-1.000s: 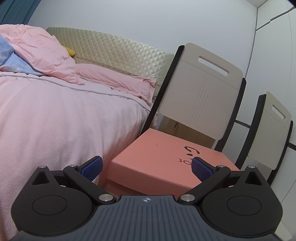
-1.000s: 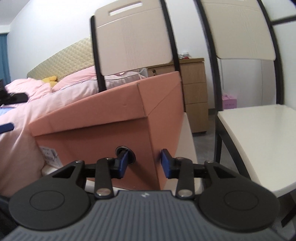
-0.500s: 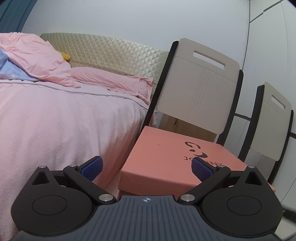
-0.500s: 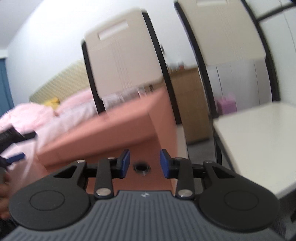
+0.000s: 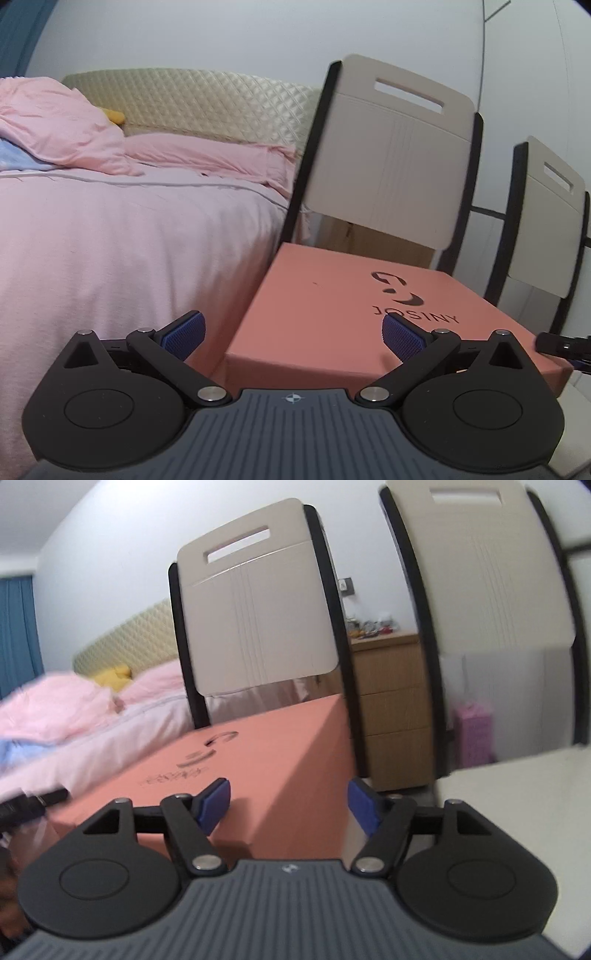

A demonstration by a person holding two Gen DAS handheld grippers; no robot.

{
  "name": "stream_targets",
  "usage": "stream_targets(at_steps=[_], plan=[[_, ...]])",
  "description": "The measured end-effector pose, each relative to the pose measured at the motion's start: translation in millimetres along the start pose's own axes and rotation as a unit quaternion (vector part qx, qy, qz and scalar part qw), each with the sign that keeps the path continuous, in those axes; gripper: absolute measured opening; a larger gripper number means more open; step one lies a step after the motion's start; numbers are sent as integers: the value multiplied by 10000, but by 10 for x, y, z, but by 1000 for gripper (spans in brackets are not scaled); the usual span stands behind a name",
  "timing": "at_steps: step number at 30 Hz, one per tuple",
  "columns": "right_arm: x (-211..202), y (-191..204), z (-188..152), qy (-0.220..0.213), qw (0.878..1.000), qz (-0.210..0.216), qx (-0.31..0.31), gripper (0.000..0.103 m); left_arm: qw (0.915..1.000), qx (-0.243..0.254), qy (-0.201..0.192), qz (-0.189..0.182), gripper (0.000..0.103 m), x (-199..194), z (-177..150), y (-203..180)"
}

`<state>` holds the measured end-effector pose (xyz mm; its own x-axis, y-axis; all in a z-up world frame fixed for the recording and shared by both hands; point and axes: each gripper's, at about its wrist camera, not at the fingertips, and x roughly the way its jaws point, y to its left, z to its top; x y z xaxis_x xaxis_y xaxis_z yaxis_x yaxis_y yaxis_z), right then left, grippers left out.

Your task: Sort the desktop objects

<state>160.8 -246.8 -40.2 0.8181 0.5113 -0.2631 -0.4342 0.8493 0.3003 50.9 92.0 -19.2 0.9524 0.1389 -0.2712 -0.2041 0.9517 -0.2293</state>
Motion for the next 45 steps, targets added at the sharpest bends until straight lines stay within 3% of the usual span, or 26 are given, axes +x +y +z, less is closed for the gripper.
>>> stream_targets(at_steps=[5, 11, 20, 29, 45], plan=[[84, 48, -62, 95, 9999, 102, -40, 70, 9997, 148, 194, 84, 103, 151, -1, -66], [140, -10, -105, 185, 9992, 223, 290, 49, 9984, -10, 561, -59, 103, 304, -21, -52], [171, -18, -99, 236, 9981, 173, 544, 49, 9987, -173, 476, -48, 103, 292, 36, -56], [294, -79, -34, 150, 9983, 163, 531, 49, 9974, 448, 564, 71, 103, 402, 41, -231], [252, -109, -73, 299, 9980, 201, 521, 49, 9978, 433, 497, 5, 103, 384, 0, -212]])
